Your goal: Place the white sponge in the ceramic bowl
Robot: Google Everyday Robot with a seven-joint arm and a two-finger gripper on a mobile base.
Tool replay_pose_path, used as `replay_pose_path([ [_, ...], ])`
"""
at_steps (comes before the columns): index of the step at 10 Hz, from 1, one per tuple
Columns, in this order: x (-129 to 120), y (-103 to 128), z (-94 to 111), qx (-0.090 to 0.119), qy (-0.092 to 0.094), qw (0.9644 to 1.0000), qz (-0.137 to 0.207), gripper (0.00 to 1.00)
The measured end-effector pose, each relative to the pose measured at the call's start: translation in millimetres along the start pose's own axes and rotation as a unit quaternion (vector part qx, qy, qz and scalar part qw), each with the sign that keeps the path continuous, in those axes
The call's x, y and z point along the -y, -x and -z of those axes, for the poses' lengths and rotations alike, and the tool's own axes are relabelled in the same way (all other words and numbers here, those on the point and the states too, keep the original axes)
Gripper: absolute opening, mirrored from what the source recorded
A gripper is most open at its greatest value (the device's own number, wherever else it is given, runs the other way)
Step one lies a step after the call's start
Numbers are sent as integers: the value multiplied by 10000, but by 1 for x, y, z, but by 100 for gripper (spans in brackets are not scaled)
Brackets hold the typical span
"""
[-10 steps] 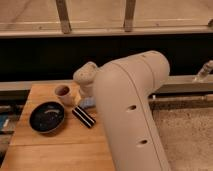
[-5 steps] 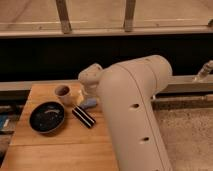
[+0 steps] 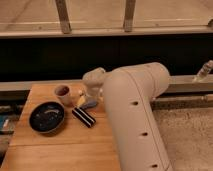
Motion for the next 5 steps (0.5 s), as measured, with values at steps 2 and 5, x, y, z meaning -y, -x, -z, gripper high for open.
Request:
replay_pose_path([
  [2, -5, 3, -3, -12, 28, 10000, 82, 75],
  [5, -12, 5, -4, 19, 76, 9998, 183, 48],
])
